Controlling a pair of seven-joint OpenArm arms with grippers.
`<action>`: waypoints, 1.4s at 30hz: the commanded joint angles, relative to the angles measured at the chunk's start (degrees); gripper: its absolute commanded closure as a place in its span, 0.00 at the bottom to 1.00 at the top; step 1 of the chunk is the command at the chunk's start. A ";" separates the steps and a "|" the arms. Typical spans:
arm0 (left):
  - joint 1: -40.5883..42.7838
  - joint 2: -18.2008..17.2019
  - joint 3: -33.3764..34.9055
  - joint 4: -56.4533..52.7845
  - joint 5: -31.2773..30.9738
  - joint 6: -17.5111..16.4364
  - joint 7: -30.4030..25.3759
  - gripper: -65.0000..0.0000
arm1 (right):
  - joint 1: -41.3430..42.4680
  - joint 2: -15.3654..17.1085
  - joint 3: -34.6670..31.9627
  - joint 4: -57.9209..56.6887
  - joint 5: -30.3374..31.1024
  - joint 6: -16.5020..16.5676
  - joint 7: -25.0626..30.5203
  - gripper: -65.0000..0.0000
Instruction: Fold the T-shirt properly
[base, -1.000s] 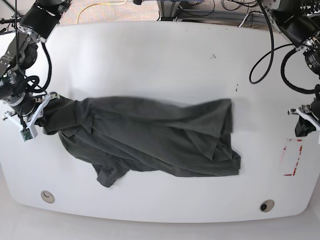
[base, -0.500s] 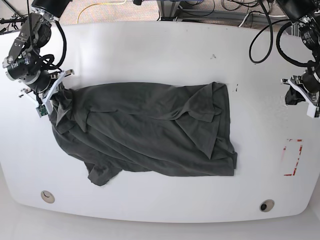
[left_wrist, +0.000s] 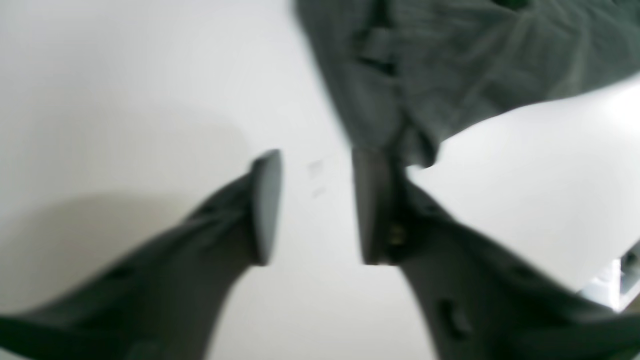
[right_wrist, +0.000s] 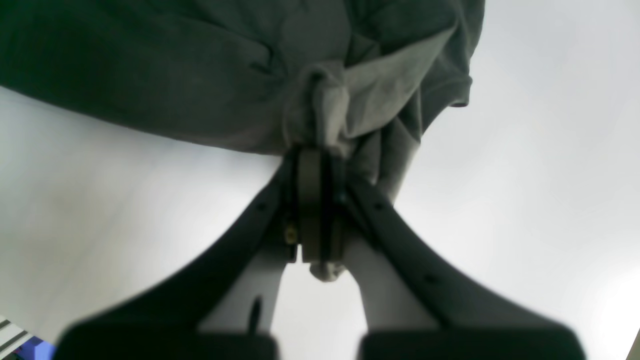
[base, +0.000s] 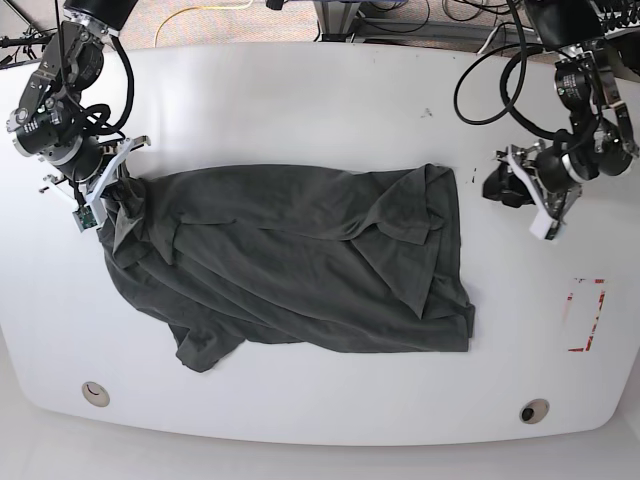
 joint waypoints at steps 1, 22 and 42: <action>-2.39 0.79 1.52 -3.28 -0.59 0.07 -1.67 0.50 | 0.63 0.94 0.33 1.00 0.87 -0.05 1.13 1.00; -9.78 10.28 10.66 -11.99 12.68 0.07 -10.90 0.51 | 0.71 0.86 0.41 1.00 0.87 -0.05 1.13 1.00; -9.95 7.21 10.14 -6.19 12.42 -0.02 -9.67 0.51 | 1.94 0.86 0.41 1.00 0.87 -0.05 1.13 1.00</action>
